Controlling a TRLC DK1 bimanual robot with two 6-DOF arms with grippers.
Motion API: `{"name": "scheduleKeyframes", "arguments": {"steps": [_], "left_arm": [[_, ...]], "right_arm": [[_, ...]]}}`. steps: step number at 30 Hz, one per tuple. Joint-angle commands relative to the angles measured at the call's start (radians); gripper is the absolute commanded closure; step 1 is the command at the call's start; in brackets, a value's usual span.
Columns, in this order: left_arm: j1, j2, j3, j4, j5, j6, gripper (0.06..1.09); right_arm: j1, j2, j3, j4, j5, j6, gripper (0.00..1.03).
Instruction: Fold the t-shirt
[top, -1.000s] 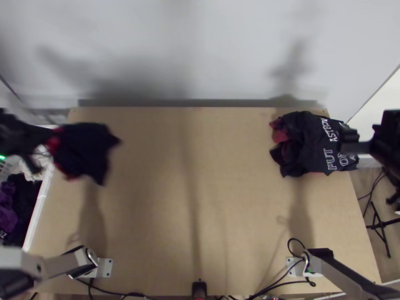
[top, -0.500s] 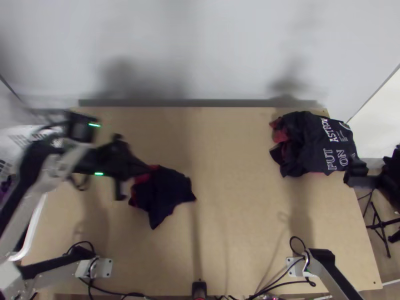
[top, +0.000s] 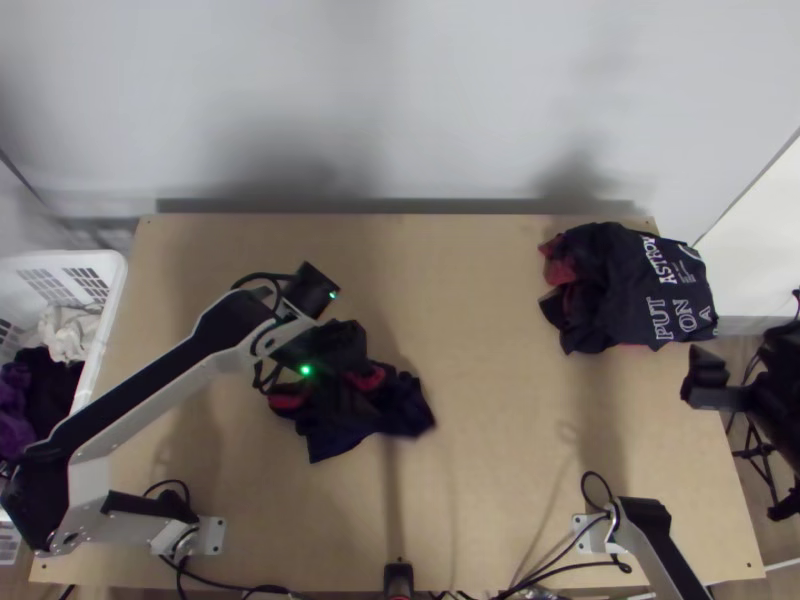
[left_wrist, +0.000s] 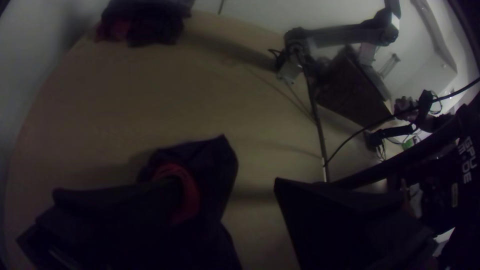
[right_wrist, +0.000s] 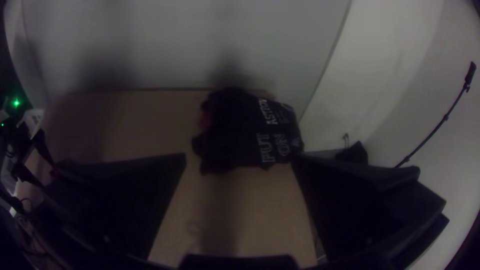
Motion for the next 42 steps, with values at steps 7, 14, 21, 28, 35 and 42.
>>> {"name": "scheduleKeyframes", "arguments": {"steps": [7,14,21,28,35,42], "left_arm": [[0.062,-0.085,0.103,-0.066,0.009,-0.104,0.1],[0.101,-0.15,0.11,-0.285,0.125,-0.105,0.1],[0.008,-0.061,0.008,-0.365,0.009,0.021,0.1],[0.258,-0.082,-0.029,-0.31,-0.128,0.11,0.1],[0.473,-0.205,-0.189,-0.149,-0.272,0.14,0.11],[0.511,-0.295,-0.308,-0.081,-0.301,0.142,0.11]], "right_arm": [[0.105,-0.014,-0.122,-0.025,-0.053,0.002,0.05],[0.243,0.069,-0.155,-0.002,-0.072,0.009,0.04],[0.354,0.163,-0.149,0.033,-0.07,-0.009,0.04],[0.429,0.183,-0.184,0.077,-0.073,-0.003,0.04],[0.618,0.267,-0.234,0.113,-0.142,-0.001,0.04],[0.857,0.508,-0.143,0.117,-0.145,-0.032,0.04]]}}
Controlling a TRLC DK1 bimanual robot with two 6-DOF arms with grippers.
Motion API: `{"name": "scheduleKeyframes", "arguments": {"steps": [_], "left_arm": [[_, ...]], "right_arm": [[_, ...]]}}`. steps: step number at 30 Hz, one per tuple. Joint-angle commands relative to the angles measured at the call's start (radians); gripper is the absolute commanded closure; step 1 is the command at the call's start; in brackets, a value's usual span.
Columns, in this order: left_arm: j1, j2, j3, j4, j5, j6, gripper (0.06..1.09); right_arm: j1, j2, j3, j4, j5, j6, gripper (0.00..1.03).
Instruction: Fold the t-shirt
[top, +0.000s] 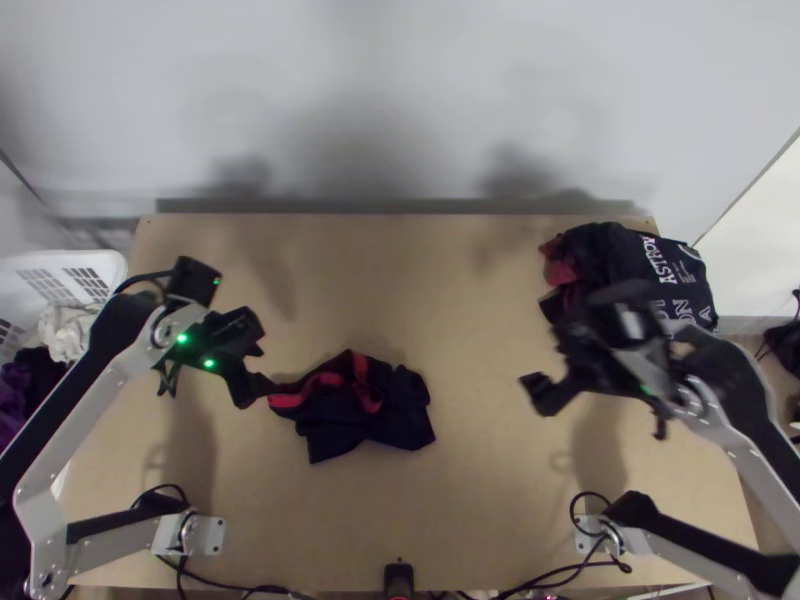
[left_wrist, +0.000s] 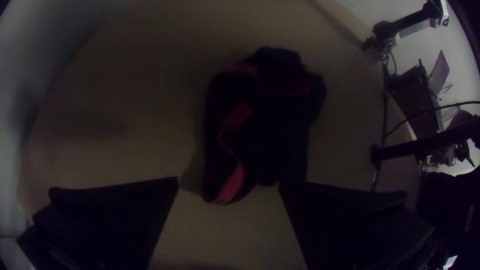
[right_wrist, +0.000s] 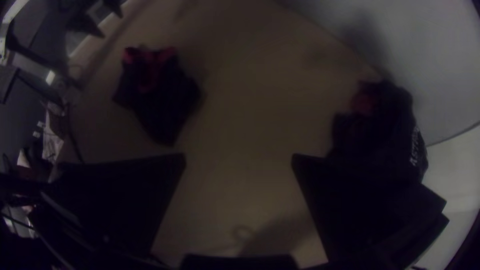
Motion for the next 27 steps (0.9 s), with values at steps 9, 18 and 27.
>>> {"name": "scheduleKeyframes", "arguments": {"steps": [9,18,27], "left_arm": [[0.07,-0.162,-0.194,0.138,-0.048,-0.048,0.11],[0.081,-0.201,-0.249,0.167,-0.049,-0.051,0.11],[0.106,-0.232,-0.333,0.224,-0.051,-0.035,0.11]], "right_arm": [[0.29,0.434,0.224,0.013,-0.08,-0.01,0.07],[0.352,0.615,0.383,0.012,-0.155,0.01,0.07],[0.43,0.717,0.465,0.01,-0.201,0.013,0.07]]}}
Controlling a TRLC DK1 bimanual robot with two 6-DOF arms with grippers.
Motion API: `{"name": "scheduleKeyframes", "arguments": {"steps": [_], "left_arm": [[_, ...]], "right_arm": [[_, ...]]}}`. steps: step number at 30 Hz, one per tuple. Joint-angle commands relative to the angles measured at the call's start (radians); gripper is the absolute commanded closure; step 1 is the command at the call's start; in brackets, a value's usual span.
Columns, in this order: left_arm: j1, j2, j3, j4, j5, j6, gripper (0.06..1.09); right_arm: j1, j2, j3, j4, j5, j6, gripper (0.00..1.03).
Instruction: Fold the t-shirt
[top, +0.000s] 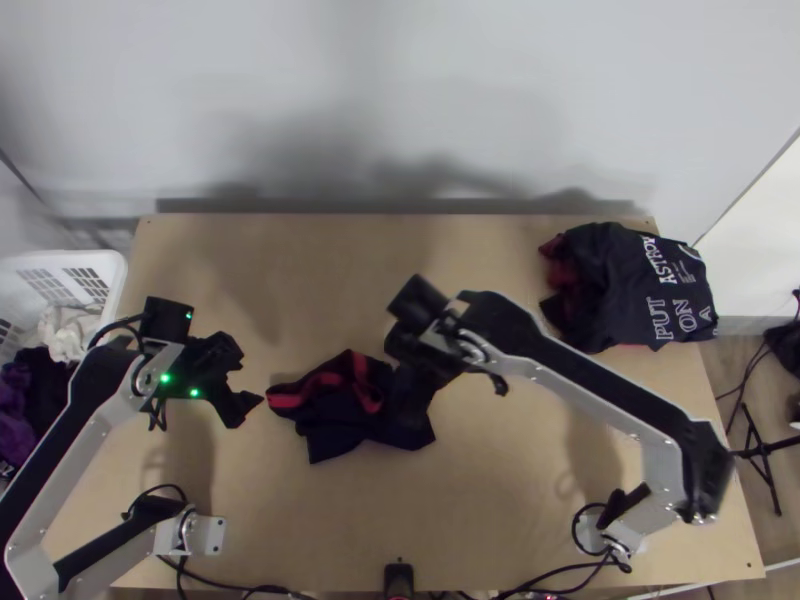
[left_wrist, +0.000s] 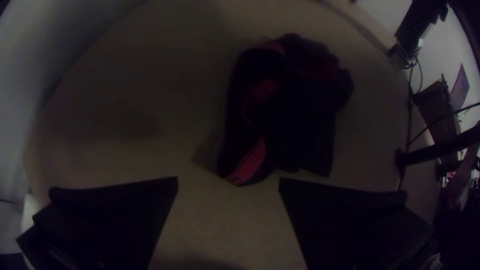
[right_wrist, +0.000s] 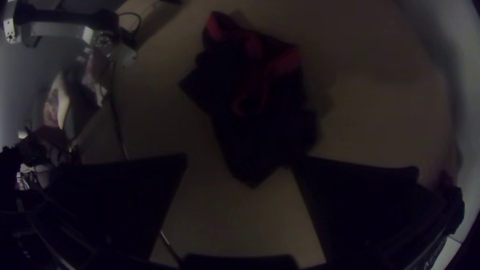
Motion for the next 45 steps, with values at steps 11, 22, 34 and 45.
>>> {"name": "scheduleKeyframes", "arguments": {"steps": [11,22,34,45], "left_arm": [[0.048,-0.061,-0.104,0.062,-0.001,0.028,0.11],[0.032,-0.041,-0.159,0.191,-0.001,0.031,0.11],[0.029,-0.032,-0.19,0.243,-0.001,0.033,0.11],[0.016,0.026,-0.196,0.292,-0.001,0.036,0.11]], "right_arm": [[0.062,0.215,0.119,-0.001,-0.04,-0.008,0.1],[0.057,0.323,0.154,0.044,-0.037,-0.009,0.1],[0.048,0.353,0.156,0.104,0.05,-0.043,0.3],[0.046,0.353,0.12,0.13,0.05,-0.058,0.64]]}}
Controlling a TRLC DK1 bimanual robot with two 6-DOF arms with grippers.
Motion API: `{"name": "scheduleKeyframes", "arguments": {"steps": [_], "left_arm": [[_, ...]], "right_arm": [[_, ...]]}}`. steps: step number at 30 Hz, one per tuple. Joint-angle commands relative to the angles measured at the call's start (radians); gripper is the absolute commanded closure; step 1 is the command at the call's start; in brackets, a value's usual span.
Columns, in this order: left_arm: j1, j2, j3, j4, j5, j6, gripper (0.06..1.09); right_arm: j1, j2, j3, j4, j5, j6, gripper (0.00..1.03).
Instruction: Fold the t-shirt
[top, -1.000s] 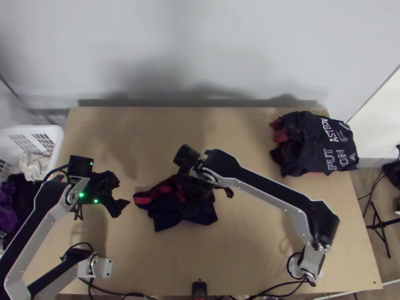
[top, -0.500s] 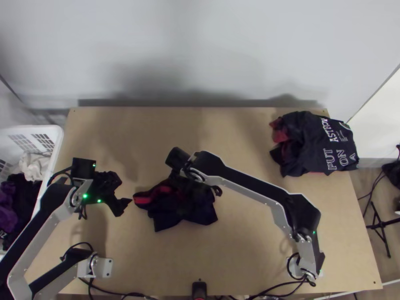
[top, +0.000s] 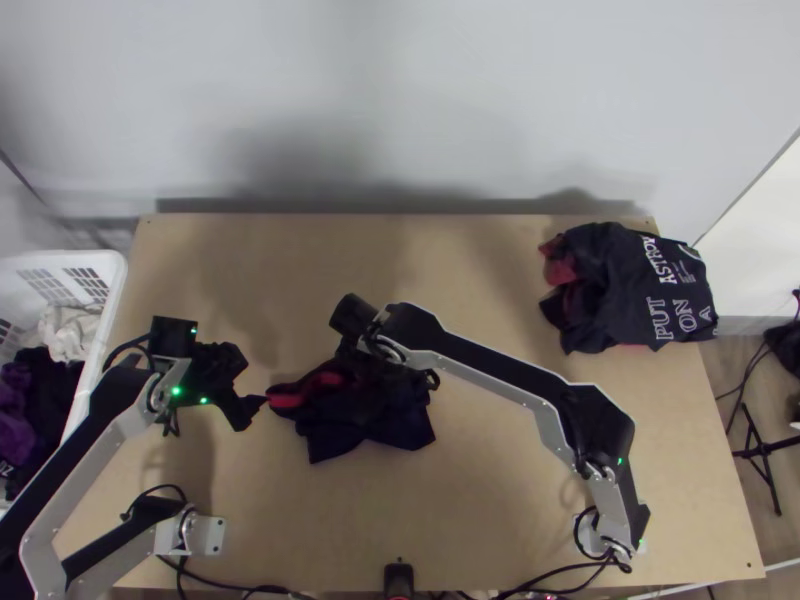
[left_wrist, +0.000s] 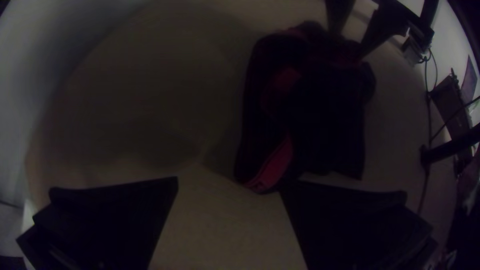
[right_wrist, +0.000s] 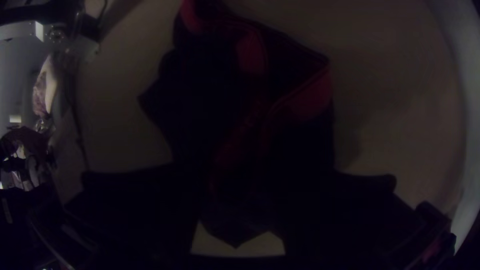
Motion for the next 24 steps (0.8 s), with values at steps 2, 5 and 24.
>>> {"name": "scheduleKeyframes", "arguments": {"steps": [2,5,24], "left_arm": [[-0.021,0.047,-0.012,0.036,-0.001,0.017,0.11],[-0.031,0.062,-0.009,0.032,-0.001,0.029,0.11],[0.005,0.153,0.068,0.036,0.001,0.072,0.1]], "right_arm": [[-0.003,0.003,-0.03,0.021,0.003,-0.01,0.71],[-0.006,0.003,-0.033,0.026,0.003,-0.013,0.73],[-0.068,-0.13,0.023,0.04,0.002,-0.033,1.0]]}}
